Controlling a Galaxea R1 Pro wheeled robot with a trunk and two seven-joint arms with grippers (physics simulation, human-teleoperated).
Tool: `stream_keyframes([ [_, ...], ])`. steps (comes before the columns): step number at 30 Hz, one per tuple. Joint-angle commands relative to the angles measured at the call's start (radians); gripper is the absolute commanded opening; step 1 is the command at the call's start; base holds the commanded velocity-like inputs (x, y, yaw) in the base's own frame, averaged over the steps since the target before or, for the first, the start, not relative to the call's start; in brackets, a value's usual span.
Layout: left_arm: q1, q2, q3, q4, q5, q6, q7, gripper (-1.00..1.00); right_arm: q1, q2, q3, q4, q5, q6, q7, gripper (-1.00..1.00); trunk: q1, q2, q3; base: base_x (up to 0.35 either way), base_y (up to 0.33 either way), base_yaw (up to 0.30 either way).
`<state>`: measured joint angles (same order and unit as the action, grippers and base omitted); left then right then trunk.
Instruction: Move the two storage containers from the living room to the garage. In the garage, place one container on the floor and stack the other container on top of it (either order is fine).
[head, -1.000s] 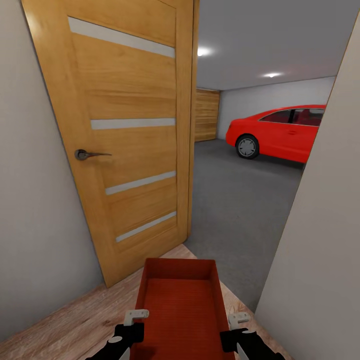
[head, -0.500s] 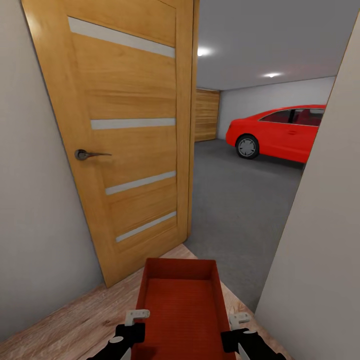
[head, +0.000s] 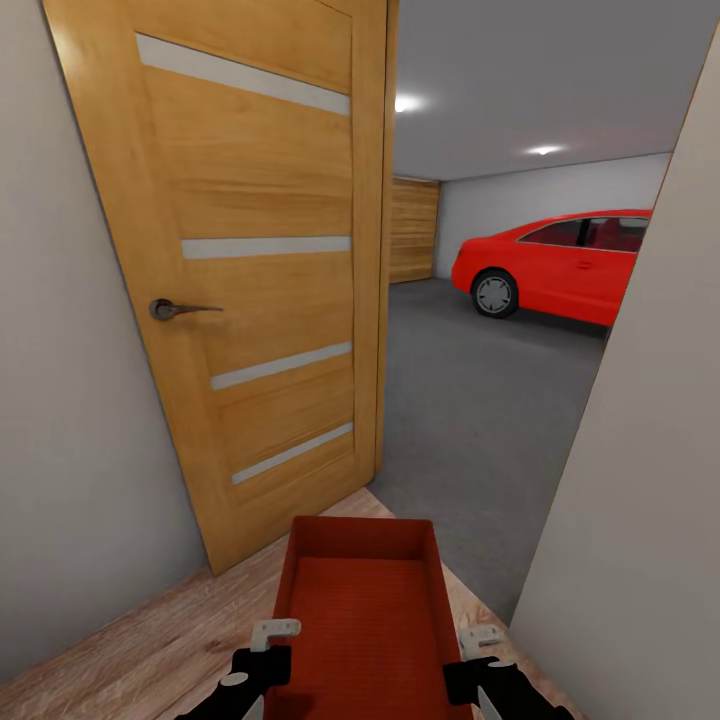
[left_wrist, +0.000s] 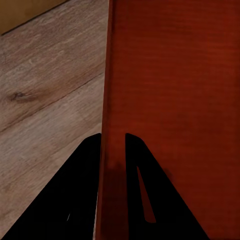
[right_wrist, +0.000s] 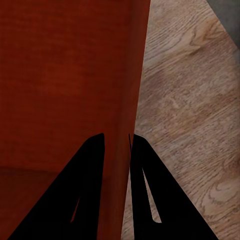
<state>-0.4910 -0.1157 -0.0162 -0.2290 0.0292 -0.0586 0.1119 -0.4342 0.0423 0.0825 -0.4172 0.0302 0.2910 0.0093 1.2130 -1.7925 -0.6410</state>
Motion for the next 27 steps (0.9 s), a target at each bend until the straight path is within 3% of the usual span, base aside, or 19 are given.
stream_keyframes([
  [1, -0.001, 0.033, -0.025, -0.001, 0.003, -0.003, -0.049, -1.00, 0.000, -0.002, 0.022, 0.000, -0.019, 0.006, 0.057, -1.00, 0.000, 0.000, -0.001, 0.000, 0.000, 0.000],
  [27, -0.001, 0.033, -0.025, -0.001, 0.003, -0.003, -0.049, -1.00, 0.000, -0.002, 0.024, 0.000, -0.019, 0.008, 0.057, -1.00, 0.000, 0.000, -0.001, 0.035, 0.043, -0.087],
])
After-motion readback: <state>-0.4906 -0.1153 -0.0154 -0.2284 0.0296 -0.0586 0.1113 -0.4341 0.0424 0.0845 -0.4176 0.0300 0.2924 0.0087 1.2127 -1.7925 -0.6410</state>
